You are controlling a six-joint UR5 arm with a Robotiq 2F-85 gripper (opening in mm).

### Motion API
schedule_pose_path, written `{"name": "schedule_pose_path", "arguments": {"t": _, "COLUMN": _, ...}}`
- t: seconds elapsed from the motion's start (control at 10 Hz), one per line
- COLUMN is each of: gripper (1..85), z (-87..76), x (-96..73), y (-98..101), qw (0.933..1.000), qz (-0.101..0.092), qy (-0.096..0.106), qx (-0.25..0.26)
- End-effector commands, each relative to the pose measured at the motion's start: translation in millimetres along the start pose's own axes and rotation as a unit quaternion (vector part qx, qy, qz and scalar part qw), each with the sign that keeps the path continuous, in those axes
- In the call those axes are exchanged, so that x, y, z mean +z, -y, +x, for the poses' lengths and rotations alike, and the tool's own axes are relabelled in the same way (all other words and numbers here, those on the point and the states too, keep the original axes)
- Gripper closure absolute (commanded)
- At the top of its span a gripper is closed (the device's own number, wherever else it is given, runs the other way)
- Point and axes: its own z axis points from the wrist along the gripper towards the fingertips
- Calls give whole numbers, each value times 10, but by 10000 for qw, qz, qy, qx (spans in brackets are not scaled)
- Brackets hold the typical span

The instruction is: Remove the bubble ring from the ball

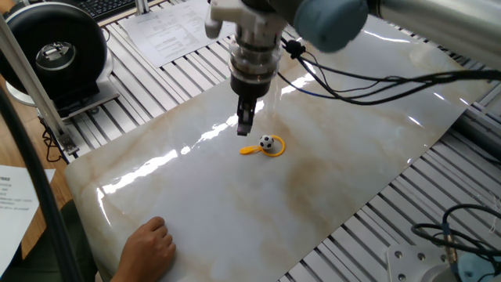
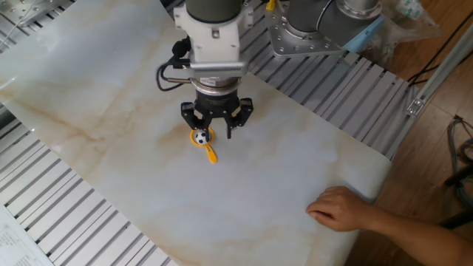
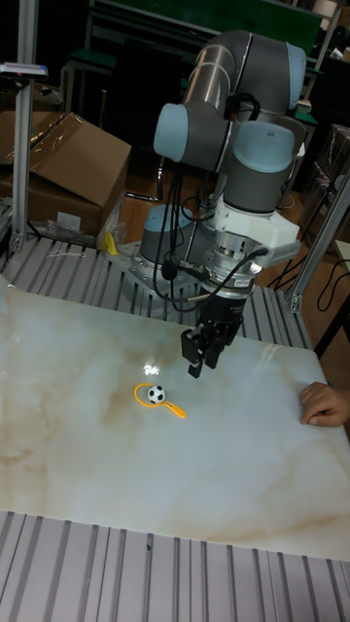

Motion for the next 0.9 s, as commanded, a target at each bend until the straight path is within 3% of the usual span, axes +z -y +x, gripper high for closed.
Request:
{"name": "schedule_pose_path", "arguments": {"t": 0.0, "gripper": 420, "z": 46, "x": 27, "y": 1, "qw": 10000, "qz": 37, "qy": 21, "qx": -69}}
{"name": "schedule_pose_path", "arguments": {"t": 0.2, "gripper": 423, "z": 119, "x": 48, "y": 26, "qw": 9999, "qz": 100, "qy": -44, "qx": -25}}
{"name": "schedule_pose_path", "arguments": {"t": 0.5, "gripper": 437, "z": 77, "x": 37, "y": -27, "qw": 9998, "qz": 4, "qy": 78, "qx": 167}}
{"name": "schedule_pose_path", "arguments": {"t": 0.8, "gripper": 457, "z": 133, "x": 37, "y": 39, "qw": 9993, "qz": 134, "qy": -25, "qx": 348}}
